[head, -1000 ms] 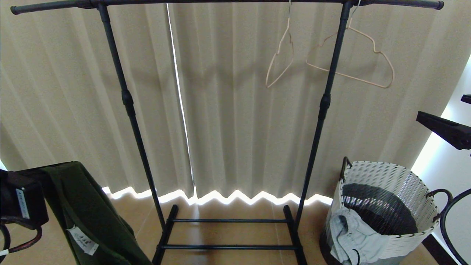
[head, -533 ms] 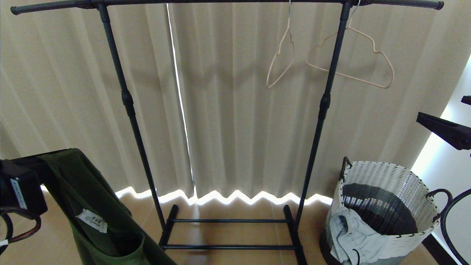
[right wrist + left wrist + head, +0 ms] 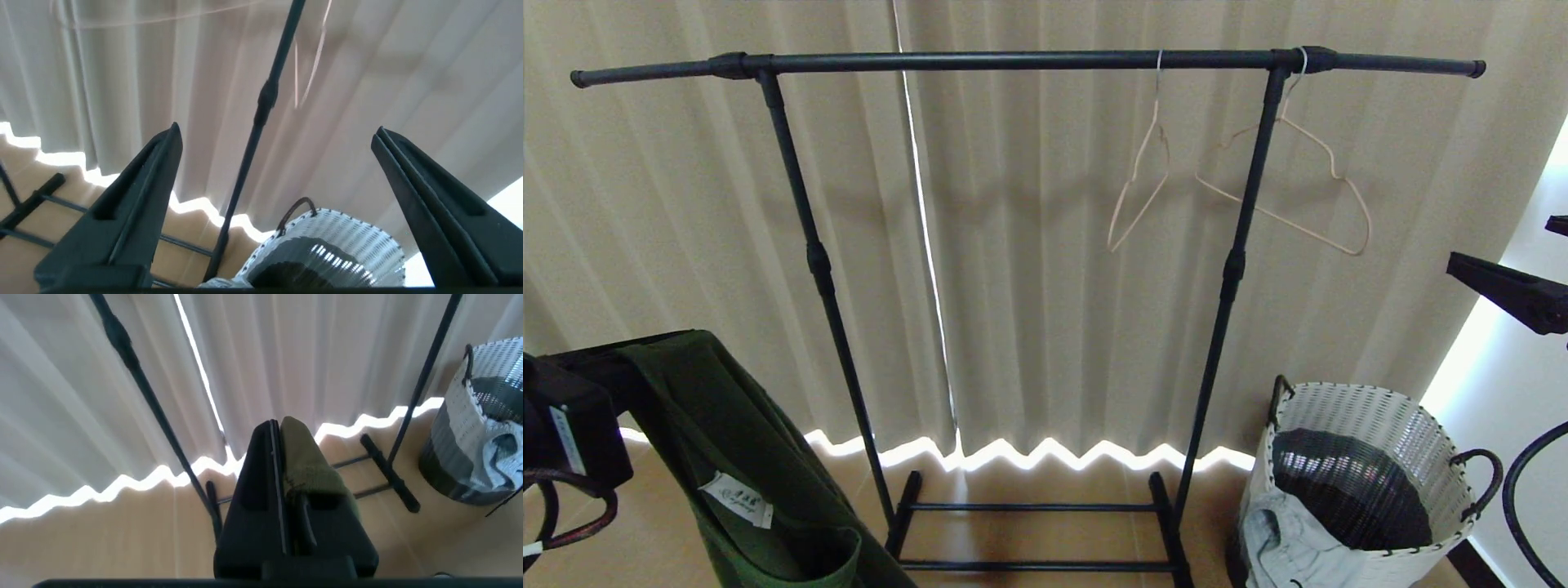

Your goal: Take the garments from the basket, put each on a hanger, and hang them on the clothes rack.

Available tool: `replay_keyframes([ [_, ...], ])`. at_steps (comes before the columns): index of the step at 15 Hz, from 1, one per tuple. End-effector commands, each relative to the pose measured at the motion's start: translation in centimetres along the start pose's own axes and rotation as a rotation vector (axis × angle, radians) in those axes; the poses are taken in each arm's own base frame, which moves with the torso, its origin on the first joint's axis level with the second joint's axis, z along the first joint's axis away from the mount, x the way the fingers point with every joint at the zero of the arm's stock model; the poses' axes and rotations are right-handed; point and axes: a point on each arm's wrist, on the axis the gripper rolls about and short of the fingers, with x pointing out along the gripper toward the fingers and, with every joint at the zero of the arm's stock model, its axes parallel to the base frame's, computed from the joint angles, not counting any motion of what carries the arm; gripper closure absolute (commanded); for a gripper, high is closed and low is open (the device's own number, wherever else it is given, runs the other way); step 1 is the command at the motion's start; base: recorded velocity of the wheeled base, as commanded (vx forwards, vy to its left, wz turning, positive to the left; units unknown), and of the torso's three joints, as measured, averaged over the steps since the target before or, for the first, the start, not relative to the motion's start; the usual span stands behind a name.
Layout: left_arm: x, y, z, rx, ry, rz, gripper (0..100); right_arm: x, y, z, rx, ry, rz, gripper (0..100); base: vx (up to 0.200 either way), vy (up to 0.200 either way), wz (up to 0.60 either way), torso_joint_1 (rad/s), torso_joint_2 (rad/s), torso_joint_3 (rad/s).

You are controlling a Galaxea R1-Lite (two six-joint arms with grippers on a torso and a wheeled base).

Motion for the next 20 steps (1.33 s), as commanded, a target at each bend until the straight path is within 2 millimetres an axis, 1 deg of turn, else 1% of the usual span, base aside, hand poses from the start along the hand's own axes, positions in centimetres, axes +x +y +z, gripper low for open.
replay_keyframes([
  [1,0.1,0.0,0.0,0.007,0.004,-0.003,100,0.2,0.0,-0.1,0.001,0.011,0.003,0,0.000,0.000,0.00,0.149,-0.49,-0.305],
  [4,0.0,0.0,-0.1,0.027,-0.003,-0.002,100,0.0,-0.3,-0.3,0.010,0.065,-0.015,0,0.000,0.000,0.00,0.159,-0.47,-0.312],
  [7,0.1,0.0,0.4,0.028,-0.058,0.005,100,-0.6,-0.6,0.9,0.025,0.144,-0.011,0,0.000,0.000,0.00,0.173,-0.48,-0.302],
  [8,0.2,0.0,0.0,0.053,-0.055,0.010,100,-1.0,-0.6,1.2,0.043,0.225,0.005,0,0.000,0.000,0.00,0.188,-0.49,-0.290],
  [9,0.3,0.0,-0.4,0.093,-0.045,0.011,100,-1.2,-0.6,1.2,0.050,0.259,0.014,0,0.000,0.000,0.00,0.188,-0.50,-0.290],
  [11,0.2,-0.1,-0.4,0.115,-0.045,0.010,100,-1.3,-0.5,1.1,0.053,0.272,0.015,0,0.000,0.000,0.00,0.164,-0.40,-0.237],
  [14,0.4,0.0,-0.2,0.107,-0.064,0.014,100,-1.2,-0.6,1.1,0.053,0.278,0.013,0,0.000,0.000,0.00,0.043,-0.10,-0.063],
  [17,0.6,-0.1,-0.5,0.108,-0.049,0.012,100,-1.1,-0.6,1.0,0.053,0.285,0.007,0,0.000,0.000,0.00,0.000,0.00,0.000],
  [19,1.0,-0.1,-0.6,0.105,-0.035,0.011,100,-0.7,-0.7,0.7,0.049,0.309,-0.026,0,0.000,0.000,0.00,0.000,0.00,0.000],
  [20,1.2,-0.2,-0.5,0.103,-0.032,0.010,100,-0.4,-0.8,0.6,0.050,0.316,-0.030,0,0.200,0.000,0.00,0.002,0.01,0.002],
])
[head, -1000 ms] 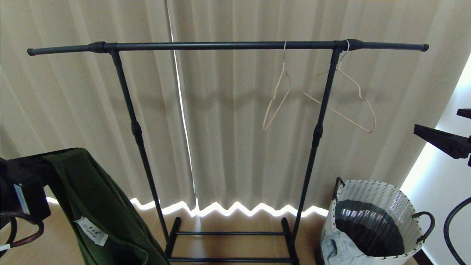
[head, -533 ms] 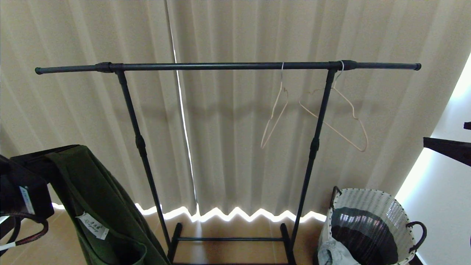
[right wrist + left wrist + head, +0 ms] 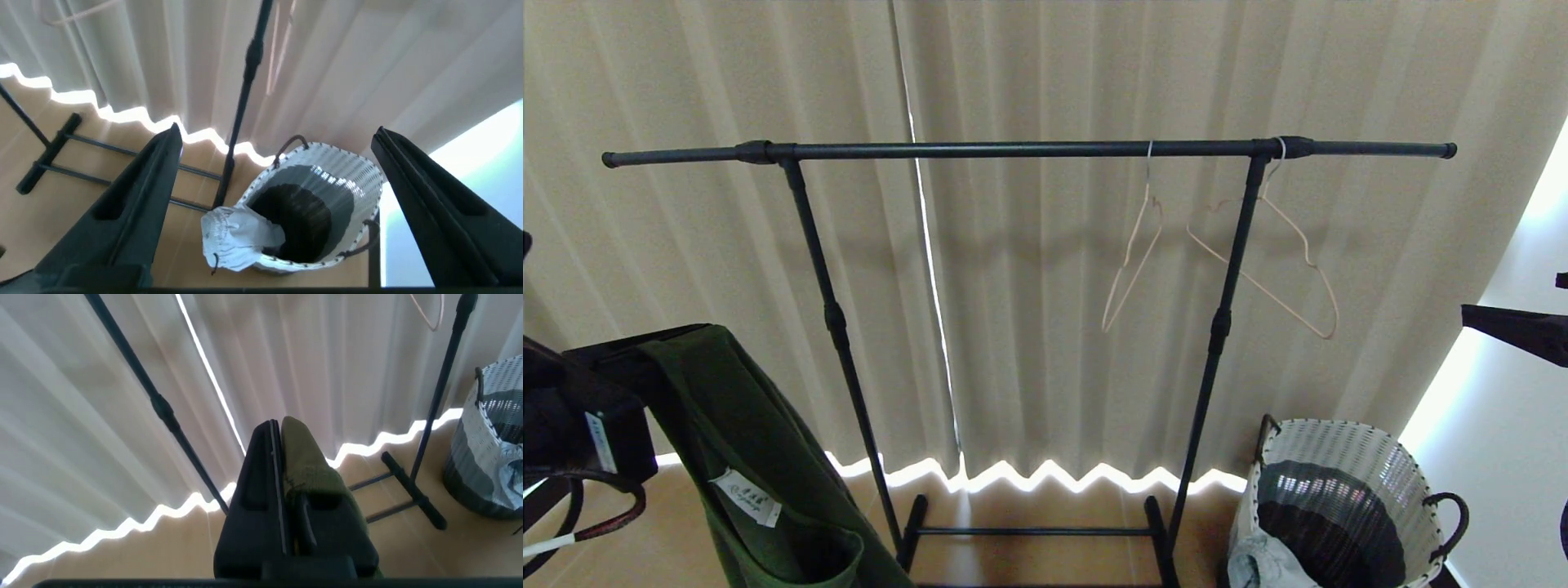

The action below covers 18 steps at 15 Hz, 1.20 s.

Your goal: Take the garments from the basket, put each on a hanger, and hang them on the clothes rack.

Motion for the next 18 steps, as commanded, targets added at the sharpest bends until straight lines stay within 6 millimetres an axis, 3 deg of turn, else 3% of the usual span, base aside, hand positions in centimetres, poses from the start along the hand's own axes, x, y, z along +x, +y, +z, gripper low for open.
replay_keyframes([
  [1,0.4,-0.1,-0.1,0.001,0.013,-0.001,100,0.6,-0.1,0.0,0.000,0.014,0.001,0,0.200,0.000,0.00,0.002,0.00,0.002],
  [10,0.5,-0.1,-0.2,0.003,0.018,-0.004,100,1.8,-0.2,-0.1,0.005,0.050,-0.009,0,0.200,0.000,0.00,0.004,0.00,0.001],
  [14,0.6,-0.2,-0.6,0.002,-0.008,0.000,100,5.2,-0.5,-0.1,0.012,0.123,0.015,0,0.050,0.000,0.00,0.001,0.00,0.001],
  [18,0.8,-0.2,-0.4,-0.002,-0.024,0.004,100,9.8,-1.0,0.5,0.022,0.193,0.021,0,0.000,0.000,0.00,0.000,0.00,0.000],
])
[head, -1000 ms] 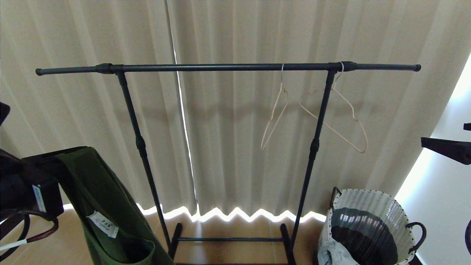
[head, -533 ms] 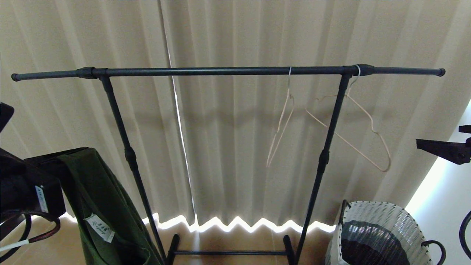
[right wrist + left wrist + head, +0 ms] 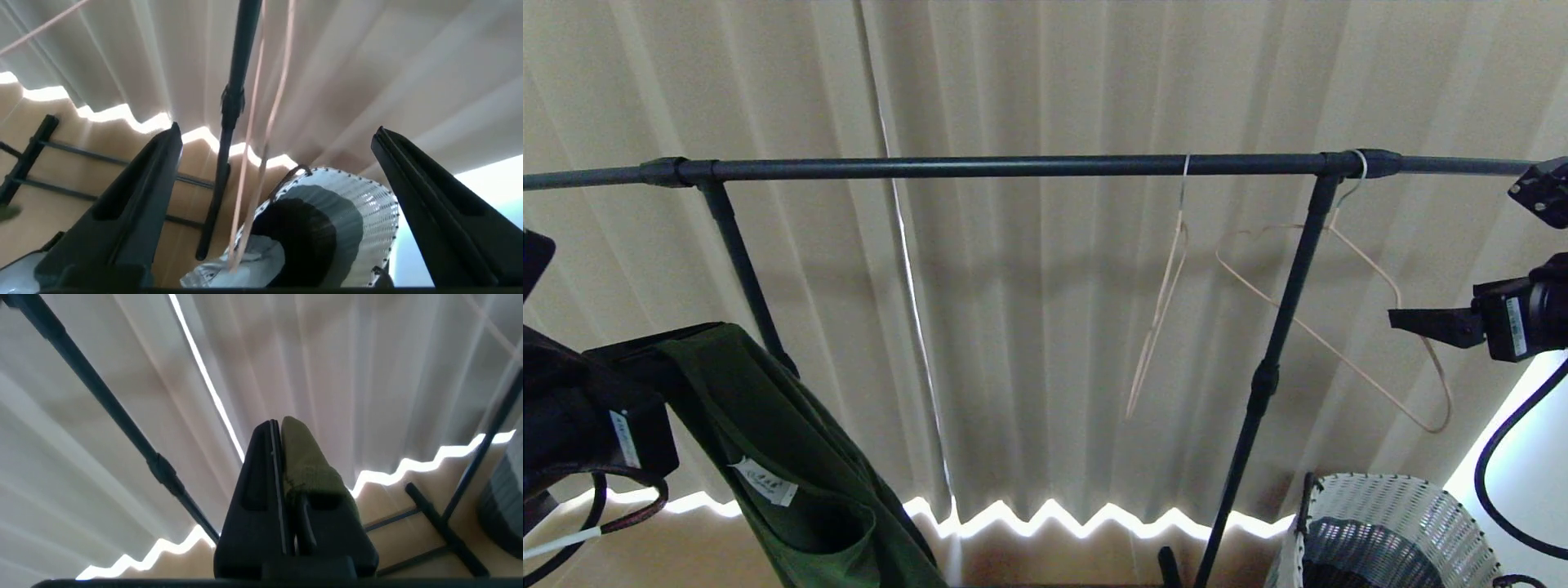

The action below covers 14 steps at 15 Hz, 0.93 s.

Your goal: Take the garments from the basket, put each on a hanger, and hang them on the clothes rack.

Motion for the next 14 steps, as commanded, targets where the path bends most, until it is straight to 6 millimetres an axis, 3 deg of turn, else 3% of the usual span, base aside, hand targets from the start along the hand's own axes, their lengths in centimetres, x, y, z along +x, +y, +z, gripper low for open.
replay_keyframes([
  [1,0.2,0.0,0.1,-0.001,0.003,0.000,100,3.8,-0.4,0.5,0.015,0.069,0.011,0,0.000,0.000,0.00,0.000,0.00,0.000],
  [6,0.2,0.0,0.1,-0.002,0.003,0.001,100,8.3,0.1,1.4,0.132,0.123,-0.040,0,0.000,0.000,0.00,0.000,0.00,0.000],
  [12,0.2,0.1,0.5,-0.002,-0.011,0.003,100,8.4,0.2,1.5,0.128,0.120,-0.057,0,0.000,0.000,0.00,0.000,0.00,0.000],
  [13,0.1,0.1,0.5,-0.003,-0.012,0.005,100,8.4,0.2,1.6,0.128,0.115,-0.061,100,0.000,0.000,0.00,0.000,0.00,0.000],
  [14,0.0,0.1,0.5,-0.003,-0.013,0.005,100,8.3,0.2,1.6,0.127,0.112,-0.061,100,0.000,0.000,0.00,0.000,0.00,0.000],
])
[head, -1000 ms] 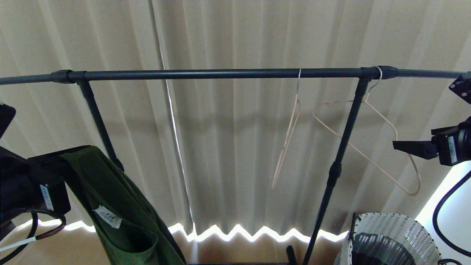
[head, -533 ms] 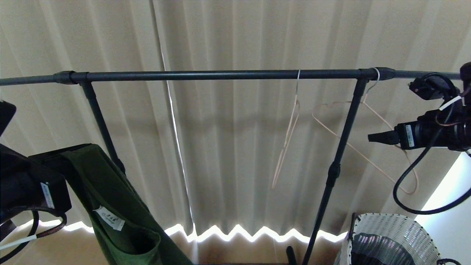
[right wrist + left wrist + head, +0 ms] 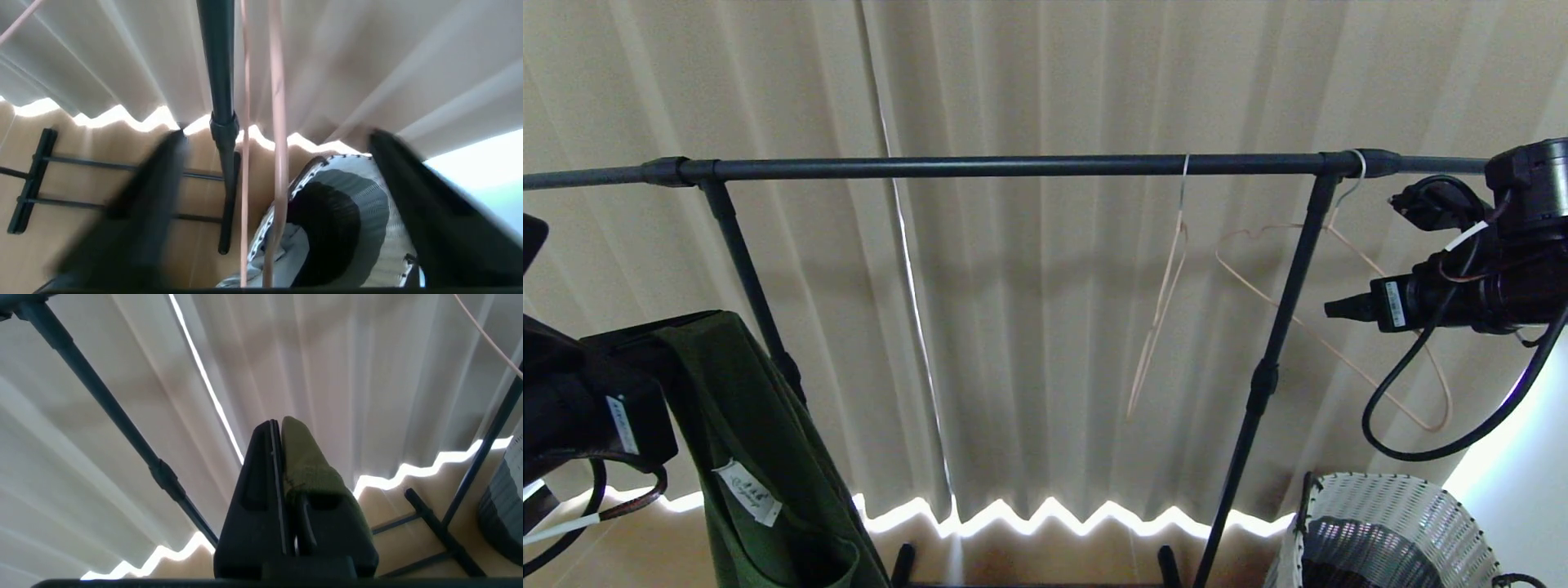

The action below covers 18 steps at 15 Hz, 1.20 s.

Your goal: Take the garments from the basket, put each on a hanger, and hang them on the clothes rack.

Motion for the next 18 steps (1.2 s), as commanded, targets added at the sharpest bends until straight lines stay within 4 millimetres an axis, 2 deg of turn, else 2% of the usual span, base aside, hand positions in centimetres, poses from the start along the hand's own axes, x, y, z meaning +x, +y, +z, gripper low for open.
replay_keyframes([
  [1,-0.1,0.0,0.0,-0.001,-0.002,0.001,100,-0.2,0.0,0.0,0.000,-0.005,-0.003,100,0.000,0.000,0.00,0.000,0.00,0.000],
  [8,-0.1,0.0,-0.2,0.000,0.004,0.001,100,-1.5,-0.2,0.3,0.006,-0.038,-0.013,100,0.000,0.000,0.00,0.000,0.00,0.000],
  [13,-0.1,0.0,0.0,0.000,-0.001,0.004,100,-4.8,-0.3,0.9,0.008,-0.124,-0.018,100,0.000,0.000,0.00,0.000,0.00,0.000],
  [14,-0.1,0.0,0.0,0.000,-0.001,0.004,100,-5.0,-0.3,0.9,0.008,-0.128,-0.018,100,0.000,0.000,0.00,0.000,0.00,0.000],
  [18,-0.1,0.0,-0.2,0.003,0.003,0.002,100,-7.1,-0.3,0.1,0.008,-0.156,-0.016,100,0.000,0.000,0.00,0.000,0.00,0.000],
])
